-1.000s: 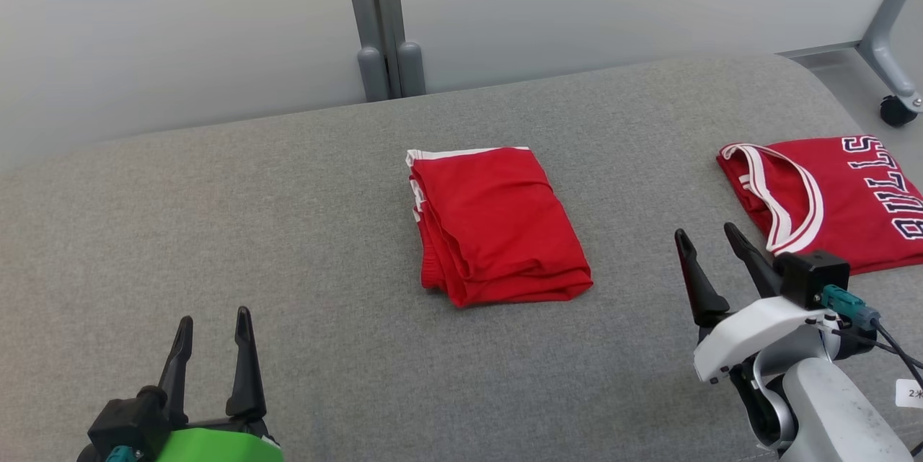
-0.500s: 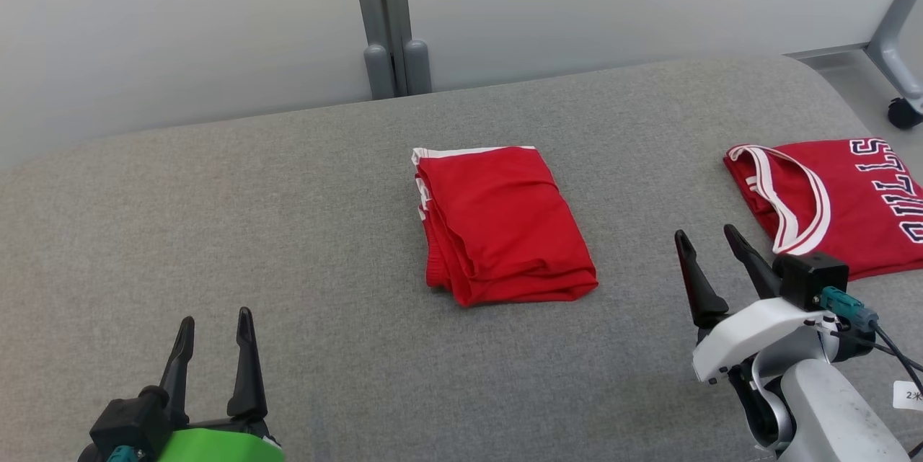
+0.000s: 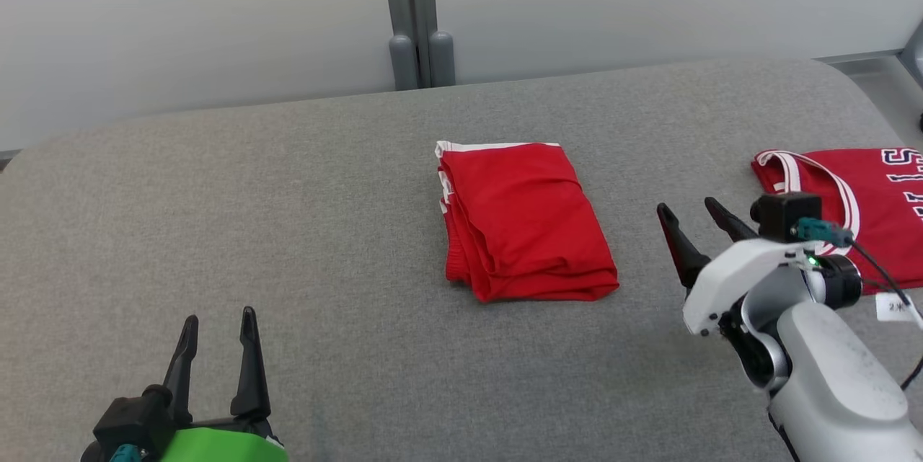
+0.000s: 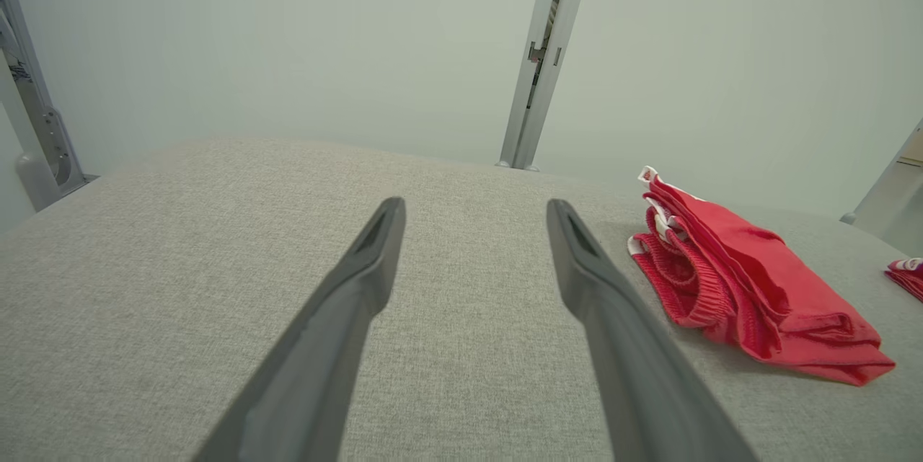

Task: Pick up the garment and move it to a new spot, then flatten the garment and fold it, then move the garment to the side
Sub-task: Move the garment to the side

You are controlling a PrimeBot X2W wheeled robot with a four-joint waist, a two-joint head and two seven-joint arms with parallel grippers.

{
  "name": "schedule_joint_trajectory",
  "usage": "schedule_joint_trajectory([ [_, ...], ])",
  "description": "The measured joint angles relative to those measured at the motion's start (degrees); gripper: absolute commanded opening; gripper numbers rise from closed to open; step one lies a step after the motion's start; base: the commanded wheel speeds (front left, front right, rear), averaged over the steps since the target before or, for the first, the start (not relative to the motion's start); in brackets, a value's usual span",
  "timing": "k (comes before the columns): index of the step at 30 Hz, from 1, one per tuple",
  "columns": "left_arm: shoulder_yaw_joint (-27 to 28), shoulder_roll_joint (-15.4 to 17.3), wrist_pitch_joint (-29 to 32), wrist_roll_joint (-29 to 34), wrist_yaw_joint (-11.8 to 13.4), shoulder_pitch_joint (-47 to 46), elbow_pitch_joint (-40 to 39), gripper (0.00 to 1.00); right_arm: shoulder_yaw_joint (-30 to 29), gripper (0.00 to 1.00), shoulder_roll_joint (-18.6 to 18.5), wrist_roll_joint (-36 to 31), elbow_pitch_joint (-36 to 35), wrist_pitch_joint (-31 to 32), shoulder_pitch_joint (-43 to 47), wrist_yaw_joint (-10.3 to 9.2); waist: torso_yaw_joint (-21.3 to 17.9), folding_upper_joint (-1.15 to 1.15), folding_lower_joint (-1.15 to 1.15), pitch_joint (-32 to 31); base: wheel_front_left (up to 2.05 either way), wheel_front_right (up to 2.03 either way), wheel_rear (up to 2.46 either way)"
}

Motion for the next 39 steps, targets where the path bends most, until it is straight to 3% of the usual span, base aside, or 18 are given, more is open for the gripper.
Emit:
schedule_joint_trajectory([
  [11, -3.2, 0.0, 0.0, -0.2, -0.4, -3.9, -2.2, 1.0, 0.0, 1.0, 1.3, 1.1, 11.0, 15.2, -13.6, 0.0, 5.2, 0.0, 0.0, 4.8, 0.0, 0.0, 0.0],
  [28, -5.7, 0.0, 0.0, -0.2, -0.4, -7.1, -3.6, 1.0, -5.0, 1.0, 2.9, -5.2, 27.2, 19.9, -20.8, 0.01, 14.1, 0.0, 0.0, 12.0, 0.0, 0.0, 0.0],
  [29, -5.7, 0.0, 0.0, -0.2, -0.4, -7.1, -3.6, 1.0, -4.9, 0.91, 3.1, -5.3, 27.5, 20.3, -21.1, 0.01, 14.3, 0.0, 0.0, 12.2, 0.0, 0.0, 0.0],
  [30, -5.6, 0.0, 0.0, -0.2, -0.4, -7.1, -3.6, 1.0, -4.9, 0.39, 3.3, -5.3, 27.7, 20.4, -21.3, 0.01, 14.2, 0.0, 0.0, 12.2, 0.0, 0.0, 0.0],
  [31, -5.5, 0.0, 0.0, -0.1, -0.4, -7.1, -3.6, 1.0, -4.7, 0.06, 3.5, -5.2, 27.8, 20.5, -21.3, 0.01, 14.1, 0.0, 0.0, 12.2, 0.0, 0.0, 0.0],
  [32, -5.4, 0.0, 0.0, -0.1, -0.3, -7.1, -3.6, 1.0, -4.2, 0.0, 3.5, -5.2, 27.8, 20.6, -21.4, 0.01, 13.9, 0.0, 0.0, 12.2, 0.0, 0.0, 0.0],
  [39, -4.4, 0.0, 0.0, 0.0, 0.1, -7.1, -4.3, 1.0, 2.2, 0.0, 2.3, -5.6, 25.3, 22.3, -22.3, 0.08, 11.4, 0.0, 0.0, 11.7, 0.0, 0.0, 0.0],
])
